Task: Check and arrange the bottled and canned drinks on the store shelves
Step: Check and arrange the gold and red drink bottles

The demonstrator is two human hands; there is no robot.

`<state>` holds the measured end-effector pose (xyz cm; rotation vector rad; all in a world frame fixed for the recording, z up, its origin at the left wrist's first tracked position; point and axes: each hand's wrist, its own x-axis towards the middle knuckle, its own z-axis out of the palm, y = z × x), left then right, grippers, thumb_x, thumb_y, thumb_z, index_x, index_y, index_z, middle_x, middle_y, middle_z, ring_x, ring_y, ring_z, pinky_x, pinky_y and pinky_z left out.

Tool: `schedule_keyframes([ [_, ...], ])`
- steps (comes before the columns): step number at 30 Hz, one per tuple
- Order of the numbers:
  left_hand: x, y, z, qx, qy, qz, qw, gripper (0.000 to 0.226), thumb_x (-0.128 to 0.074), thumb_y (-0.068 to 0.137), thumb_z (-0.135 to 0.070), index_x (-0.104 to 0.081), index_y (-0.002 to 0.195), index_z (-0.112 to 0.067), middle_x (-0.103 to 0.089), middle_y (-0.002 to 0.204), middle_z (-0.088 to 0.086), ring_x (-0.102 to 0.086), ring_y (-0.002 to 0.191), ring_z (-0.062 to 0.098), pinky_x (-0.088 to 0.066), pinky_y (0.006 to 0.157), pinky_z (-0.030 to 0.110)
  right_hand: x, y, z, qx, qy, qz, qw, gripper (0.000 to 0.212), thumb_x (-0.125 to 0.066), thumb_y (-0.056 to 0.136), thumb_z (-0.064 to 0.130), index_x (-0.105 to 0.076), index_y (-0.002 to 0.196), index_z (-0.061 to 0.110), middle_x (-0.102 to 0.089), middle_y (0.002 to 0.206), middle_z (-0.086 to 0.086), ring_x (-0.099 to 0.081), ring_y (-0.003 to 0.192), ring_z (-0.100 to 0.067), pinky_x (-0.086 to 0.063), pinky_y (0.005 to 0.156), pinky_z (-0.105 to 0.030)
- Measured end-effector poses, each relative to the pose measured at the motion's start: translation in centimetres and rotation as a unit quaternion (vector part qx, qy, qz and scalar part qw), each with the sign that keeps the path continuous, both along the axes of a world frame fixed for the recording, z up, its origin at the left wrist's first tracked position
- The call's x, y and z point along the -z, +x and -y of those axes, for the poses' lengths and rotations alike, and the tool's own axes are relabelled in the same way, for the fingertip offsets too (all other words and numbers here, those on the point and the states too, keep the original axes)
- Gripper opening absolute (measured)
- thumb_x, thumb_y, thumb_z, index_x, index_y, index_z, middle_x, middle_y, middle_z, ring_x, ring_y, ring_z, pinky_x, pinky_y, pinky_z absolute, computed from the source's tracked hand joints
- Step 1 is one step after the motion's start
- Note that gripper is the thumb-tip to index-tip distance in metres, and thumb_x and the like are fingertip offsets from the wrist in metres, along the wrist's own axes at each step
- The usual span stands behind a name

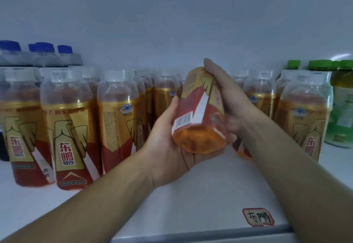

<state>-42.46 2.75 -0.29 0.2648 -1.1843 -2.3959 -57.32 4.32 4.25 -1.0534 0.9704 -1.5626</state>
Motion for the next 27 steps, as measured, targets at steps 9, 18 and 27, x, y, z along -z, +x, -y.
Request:
schedule_keyframes([
  [9,-0.2,0.2,1.0,0.15,-0.008,-0.112,0.982,0.087,-0.044,0.091,-0.066,-0.041,0.148,0.001,-0.04,0.15,0.03,-0.062,0.119,0.039,-0.057,0.092,0.043,-0.6,-0.1,-0.7,-0.002,-0.001,0.094,0.996,0.049,-0.055,0.096,0.054,-0.07,0.075,0.012,-0.066,0.065,-0.006,-0.066,0.053,-0.017,-0.058,0.053,-0.026],
  [18,0.8,-0.4,-0.1,-0.154,-0.364,0.123,0.91,0.054,-0.088,0.066,-0.034,-0.067,0.115,-0.026,-0.076,0.105,-0.005,-0.072,0.097,0.01,-0.053,0.087,0.027,-0.7,0.6,-0.7,0.004,-0.182,-0.041,0.982,0.023,-0.069,0.086,0.034,-0.075,0.1,0.016,-0.074,0.107,-0.007,-0.066,0.1,-0.023,-0.056,0.082,-0.036],
  [27,1.8,-1.3,1.8,-0.368,-0.406,0.0,0.837,0.079,-0.086,0.064,0.011,-0.052,0.13,-0.017,-0.069,0.118,0.004,-0.067,0.111,0.018,-0.053,0.1,0.049,1.6,1.7,0.1,0.2,-0.468,-0.335,0.793,0.045,-0.03,0.101,0.067,-0.064,0.099,0.037,-0.065,0.093,0.026,-0.065,0.088,-0.006,-0.047,0.075,-0.029],
])
